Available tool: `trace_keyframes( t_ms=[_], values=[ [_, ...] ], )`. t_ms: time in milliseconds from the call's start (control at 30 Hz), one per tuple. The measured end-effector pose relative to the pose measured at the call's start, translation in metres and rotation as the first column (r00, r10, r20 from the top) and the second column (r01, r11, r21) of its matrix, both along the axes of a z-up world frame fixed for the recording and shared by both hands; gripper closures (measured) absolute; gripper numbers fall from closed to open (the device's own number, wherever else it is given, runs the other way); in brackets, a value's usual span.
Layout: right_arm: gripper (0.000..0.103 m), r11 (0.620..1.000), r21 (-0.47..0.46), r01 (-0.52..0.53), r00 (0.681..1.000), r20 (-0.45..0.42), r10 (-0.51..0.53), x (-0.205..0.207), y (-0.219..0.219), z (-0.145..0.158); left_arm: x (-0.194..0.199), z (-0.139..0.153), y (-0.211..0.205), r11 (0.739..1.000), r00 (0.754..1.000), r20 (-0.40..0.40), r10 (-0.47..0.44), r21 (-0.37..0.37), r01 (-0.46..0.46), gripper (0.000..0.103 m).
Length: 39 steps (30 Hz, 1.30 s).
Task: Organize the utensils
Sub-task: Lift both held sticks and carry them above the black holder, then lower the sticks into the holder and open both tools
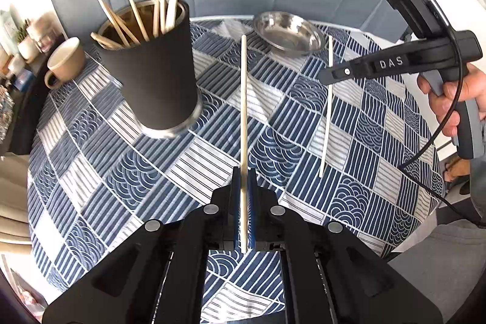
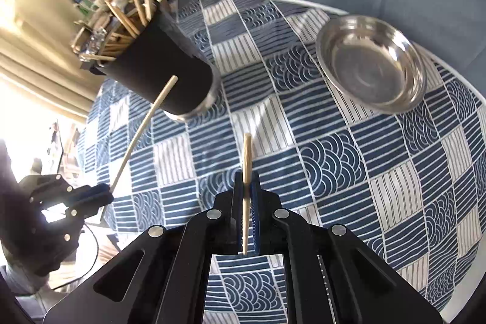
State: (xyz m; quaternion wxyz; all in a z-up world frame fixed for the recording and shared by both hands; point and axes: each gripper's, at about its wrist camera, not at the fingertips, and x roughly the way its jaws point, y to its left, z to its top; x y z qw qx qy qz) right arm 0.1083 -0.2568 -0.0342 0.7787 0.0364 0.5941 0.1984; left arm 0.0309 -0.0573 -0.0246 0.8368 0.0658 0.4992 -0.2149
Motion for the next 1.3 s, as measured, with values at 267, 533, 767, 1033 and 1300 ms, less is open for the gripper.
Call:
trace_keyframes(
  t_ms=[267,533,767,1033,1300],
  values=[
    [0.098,1.0,-0.006,-0.019,0.996,0.083,0.02,-0.002,0.007,0.033,-0.006,0.027,0.011,0.999,0.999,0.048,0.017,-0.046,-0.015,0.098],
    [0.098,0.998,0.005,-0.069,0.98,0.19,0.066,0.0,0.028,0.082,-0.004,0.047,0.041,0.99,0.991,0.076,0.106,-0.101,-0.098,0.098],
    [0.098,0.993,0.015,-0.117,0.961,0.256,0.109,0.011,0.052,0.117,0.009,0.07,0.06,0.985,0.979,0.135,0.154,-0.103,-0.141,0.098],
    [0.098,0.993,0.064,-0.094,0.952,0.297,0.071,0.033,0.068,0.139,0.04,0.09,0.074,0.982,0.97,0.174,0.167,-0.119,-0.148,0.098],
    [0.098,0.997,0.043,-0.071,0.943,0.329,0.053,0.057,0.085,0.161,0.08,0.098,0.079,0.986,0.973,0.203,0.112,-0.148,-0.082,0.098]
  ],
)
